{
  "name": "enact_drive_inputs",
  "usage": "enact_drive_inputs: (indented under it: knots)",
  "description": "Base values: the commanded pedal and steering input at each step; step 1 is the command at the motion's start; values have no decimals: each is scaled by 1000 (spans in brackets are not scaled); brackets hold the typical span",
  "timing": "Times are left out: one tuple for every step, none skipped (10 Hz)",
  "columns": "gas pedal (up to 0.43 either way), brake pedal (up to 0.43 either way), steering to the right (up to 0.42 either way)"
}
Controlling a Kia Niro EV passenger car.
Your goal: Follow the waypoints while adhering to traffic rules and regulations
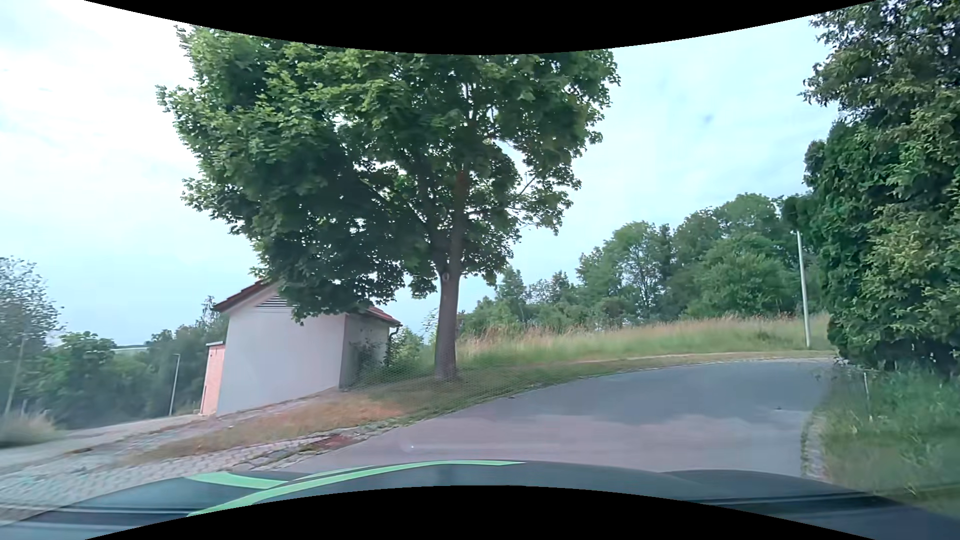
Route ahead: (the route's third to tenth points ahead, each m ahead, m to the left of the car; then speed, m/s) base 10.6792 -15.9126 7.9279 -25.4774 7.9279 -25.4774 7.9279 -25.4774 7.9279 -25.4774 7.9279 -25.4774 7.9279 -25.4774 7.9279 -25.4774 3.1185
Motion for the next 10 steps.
enact_drive_inputs:
  knots:
    - [118,0,277]
    - [138,0,277]
    - [138,0,280]
    - [138,0,283]
    - [138,0,284]
    - [150,0,285]
    - [150,0,285]
    - [150,0,285]
    - [150,0,285]
    - [157,0,284]
